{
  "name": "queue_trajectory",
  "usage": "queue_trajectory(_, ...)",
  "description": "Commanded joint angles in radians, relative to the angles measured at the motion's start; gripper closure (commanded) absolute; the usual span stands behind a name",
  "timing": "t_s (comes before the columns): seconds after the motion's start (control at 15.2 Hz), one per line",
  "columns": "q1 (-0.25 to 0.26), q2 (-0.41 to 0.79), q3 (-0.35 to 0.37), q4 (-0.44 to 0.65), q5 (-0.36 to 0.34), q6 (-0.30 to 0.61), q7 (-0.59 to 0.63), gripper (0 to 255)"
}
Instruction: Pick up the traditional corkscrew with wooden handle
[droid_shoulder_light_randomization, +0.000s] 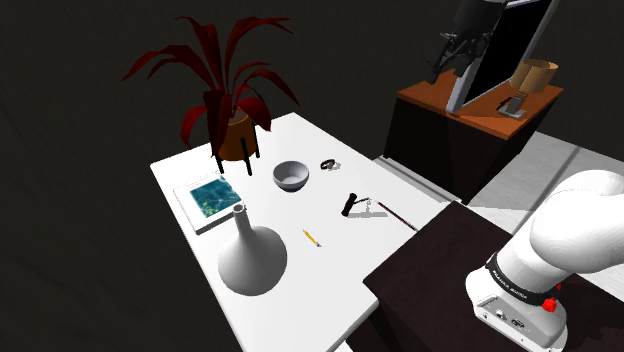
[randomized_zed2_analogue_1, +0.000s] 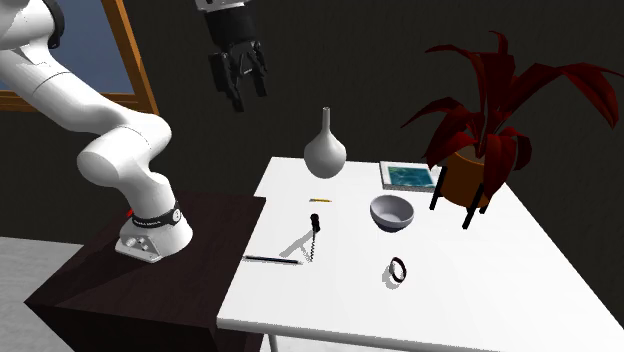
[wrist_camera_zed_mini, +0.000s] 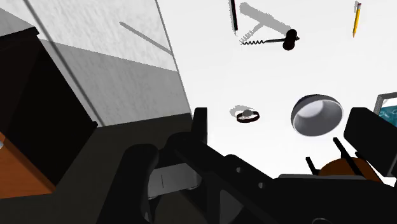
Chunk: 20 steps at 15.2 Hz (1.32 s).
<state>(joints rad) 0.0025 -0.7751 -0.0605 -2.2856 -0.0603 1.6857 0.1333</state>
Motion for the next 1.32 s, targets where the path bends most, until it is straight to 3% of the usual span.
queue_trajectory(0.0, 0.0, 0.0, 0.0, 0.0, 0.0, 0.0, 0.0, 0)
queue_trajectory(0.66, 0.028, 0.135, 0.005, -0.211, 0.071, 0.3, 0.049, 0)
queue_trajectory(1.25, 0.08, 0.372, 0.009, -0.303, 0.164, 0.593, 0.062, 0)
